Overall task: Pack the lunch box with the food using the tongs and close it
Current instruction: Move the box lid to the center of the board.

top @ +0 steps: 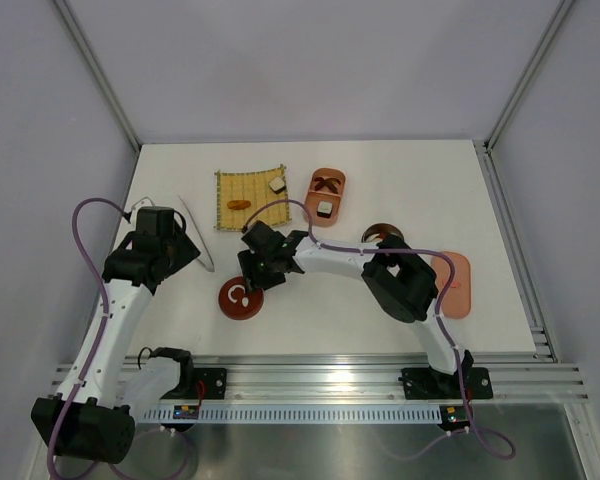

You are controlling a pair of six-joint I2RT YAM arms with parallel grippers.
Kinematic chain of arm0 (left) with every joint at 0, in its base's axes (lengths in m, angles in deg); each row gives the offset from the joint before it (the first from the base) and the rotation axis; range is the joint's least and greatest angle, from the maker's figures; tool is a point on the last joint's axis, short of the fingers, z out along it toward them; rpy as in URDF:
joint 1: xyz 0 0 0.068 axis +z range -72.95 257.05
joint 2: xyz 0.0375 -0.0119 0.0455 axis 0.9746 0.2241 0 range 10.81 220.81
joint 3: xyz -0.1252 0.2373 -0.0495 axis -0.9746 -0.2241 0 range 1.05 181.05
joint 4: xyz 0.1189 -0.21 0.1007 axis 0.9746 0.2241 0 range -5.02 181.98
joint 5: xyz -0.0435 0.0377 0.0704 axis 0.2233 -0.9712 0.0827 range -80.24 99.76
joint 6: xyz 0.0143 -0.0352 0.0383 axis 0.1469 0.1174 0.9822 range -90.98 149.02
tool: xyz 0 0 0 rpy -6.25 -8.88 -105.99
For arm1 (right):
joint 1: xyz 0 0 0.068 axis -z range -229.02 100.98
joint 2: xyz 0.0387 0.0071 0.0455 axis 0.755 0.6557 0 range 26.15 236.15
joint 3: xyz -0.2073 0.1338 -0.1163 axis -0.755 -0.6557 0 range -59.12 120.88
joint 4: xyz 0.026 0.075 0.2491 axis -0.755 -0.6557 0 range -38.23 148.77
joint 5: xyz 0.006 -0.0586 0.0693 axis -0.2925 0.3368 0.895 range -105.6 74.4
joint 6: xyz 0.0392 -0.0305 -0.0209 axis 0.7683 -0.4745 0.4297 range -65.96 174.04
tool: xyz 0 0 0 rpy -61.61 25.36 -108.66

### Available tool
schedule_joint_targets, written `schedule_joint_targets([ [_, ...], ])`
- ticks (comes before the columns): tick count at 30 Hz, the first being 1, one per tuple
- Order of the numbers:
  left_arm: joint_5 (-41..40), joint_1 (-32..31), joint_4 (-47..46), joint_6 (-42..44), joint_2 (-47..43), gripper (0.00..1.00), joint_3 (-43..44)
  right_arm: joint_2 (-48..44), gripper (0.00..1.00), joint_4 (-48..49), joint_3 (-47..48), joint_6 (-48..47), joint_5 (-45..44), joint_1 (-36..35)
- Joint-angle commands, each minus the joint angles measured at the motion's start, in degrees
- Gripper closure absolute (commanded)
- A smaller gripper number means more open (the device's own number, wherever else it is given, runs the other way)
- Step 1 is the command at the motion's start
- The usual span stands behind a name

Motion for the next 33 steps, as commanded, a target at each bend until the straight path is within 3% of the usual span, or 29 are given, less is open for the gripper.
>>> schedule_joint_targets([
  [1, 0.4, 0.4, -1.5, 0.8, -0.8, 0.50, 1.9, 2.6, 0.43, -1.6, 1.2, -0.2, 0.9, -1.6],
  [5, 1.0, 0.4, -1.9, 0.8, -1.2, 0.50, 1.1, 0.7, 0.64, -0.4, -0.8, 0.6, -0.5, -1.8],
  [8, 2.6, 0.4, -2.2, 0.8, -1.2, 0.50, 0.6, -1.4, 0.85, -0.5, -1.4, 0.4, -2.2, -1.8],
  [9, 3.3, 0.4, -2.7, 1.1, -1.2, 0.50, 0.4, -2.0, 0.96, -0.8, -1.6, 0.4, -3.2, -1.8],
  [10, 3.8, 0.4, -2.8, 1.2, -1.3, 0.50, 0.4, -3.1, 1.00, -1.1, -1.7, 0.3, -3.6, -1.8],
  [23, 5.2, 0.4, -3.6, 2.1, -0.3, 0.51, 0.0, -14.9, 1.00, -4.8, -8.6, -1.6, -10.1, -1.5],
  [33, 7.0, 0.4, -5.4, 2.0, 0.9, 0.51, -0.8, -21.1, 1.00, -4.9, -20.0, -1.4, -12.9, 4.3],
])
